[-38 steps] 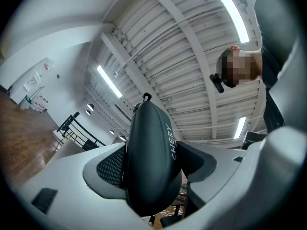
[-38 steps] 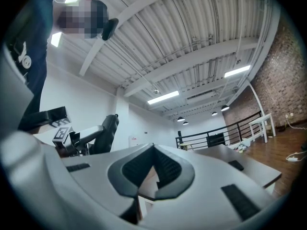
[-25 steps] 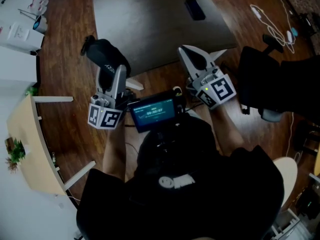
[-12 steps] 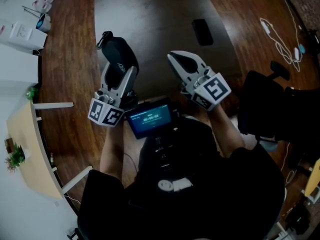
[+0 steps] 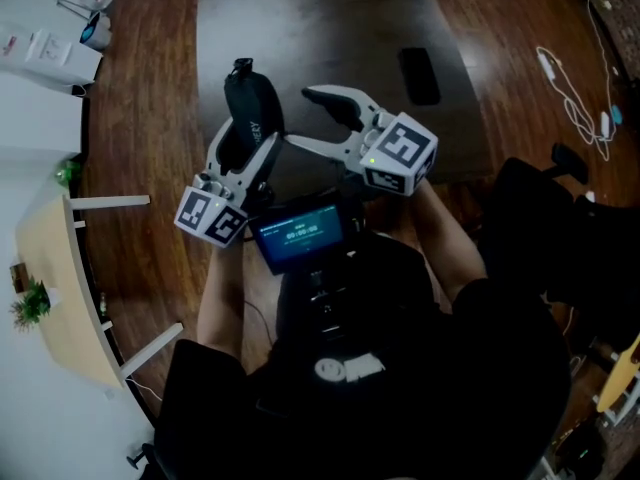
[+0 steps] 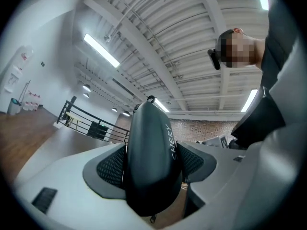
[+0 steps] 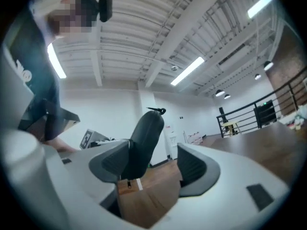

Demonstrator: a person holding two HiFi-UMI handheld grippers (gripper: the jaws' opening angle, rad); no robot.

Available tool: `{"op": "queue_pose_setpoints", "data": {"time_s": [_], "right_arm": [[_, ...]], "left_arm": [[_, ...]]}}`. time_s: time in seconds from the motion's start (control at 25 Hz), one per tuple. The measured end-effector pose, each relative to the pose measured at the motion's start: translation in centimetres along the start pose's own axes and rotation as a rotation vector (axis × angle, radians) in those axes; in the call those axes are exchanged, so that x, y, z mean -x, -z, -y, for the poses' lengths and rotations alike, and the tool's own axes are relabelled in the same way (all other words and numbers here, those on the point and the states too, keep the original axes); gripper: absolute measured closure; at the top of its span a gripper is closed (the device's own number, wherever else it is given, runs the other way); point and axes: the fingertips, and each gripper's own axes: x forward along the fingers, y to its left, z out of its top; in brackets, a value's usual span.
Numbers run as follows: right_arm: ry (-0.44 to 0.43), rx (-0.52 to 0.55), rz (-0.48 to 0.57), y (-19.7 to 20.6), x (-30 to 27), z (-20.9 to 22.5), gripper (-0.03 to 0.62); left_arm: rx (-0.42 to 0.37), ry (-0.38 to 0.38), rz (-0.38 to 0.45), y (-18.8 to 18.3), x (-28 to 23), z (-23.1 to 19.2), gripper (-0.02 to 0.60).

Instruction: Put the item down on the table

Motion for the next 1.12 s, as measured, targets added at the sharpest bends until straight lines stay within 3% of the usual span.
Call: {"op": "queue_pose_setpoints", "data": {"time_s": [0.08, 0.2, 0.36, 0.44, 0.72, 0.84, 1.0, 1.12], "right_arm": [[-0.031, -0.164, 0.095, -0.2, -0.2, 0.8, 0.230], [-0.058, -0.416, 0.230, -0.7, -0.4, 2.0, 0.226], [-0.048, -0.473, 0.189, 1.7, -2.0, 2.6, 0.234], [-0.038, -0.546, 0.236, 2.3, -1.9, 3.5, 0.324], [0.129, -1.029, 0.525, 7.4, 1.1, 9.5, 0.326], [0.295, -1.176, 0.647, 10.3, 4.5, 13.5, 0.326], [0.533, -1.387, 0.638, 16.5, 6.6, 17.5, 0.324], [0.675, -1.476, 0.620, 20.6, 7.3, 19.4, 0.322]], "left_arm": [[0.032, 0.003, -0.043, 0.7, -0.3, -1.1, 0.258], [-0.042, 0.045, -0.171, 2.4, -1.1, -1.2, 0.258], [-0.206, 0.210, -0.468, 7.7, -2.3, 1.0, 0.256], [-0.265, 0.223, -0.537, 9.5, -2.8, 1.3, 0.255], [-0.282, 0.136, -0.469, 10.2, -2.6, -0.6, 0.247], [-0.303, 0.069, -0.460, 10.0, -1.3, -2.2, 0.247], [-0.313, -0.012, -0.461, 10.1, 0.4, -3.7, 0.247], [-0.312, -0.036, -0.462, 10.5, 1.0, -3.9, 0.247]]}}
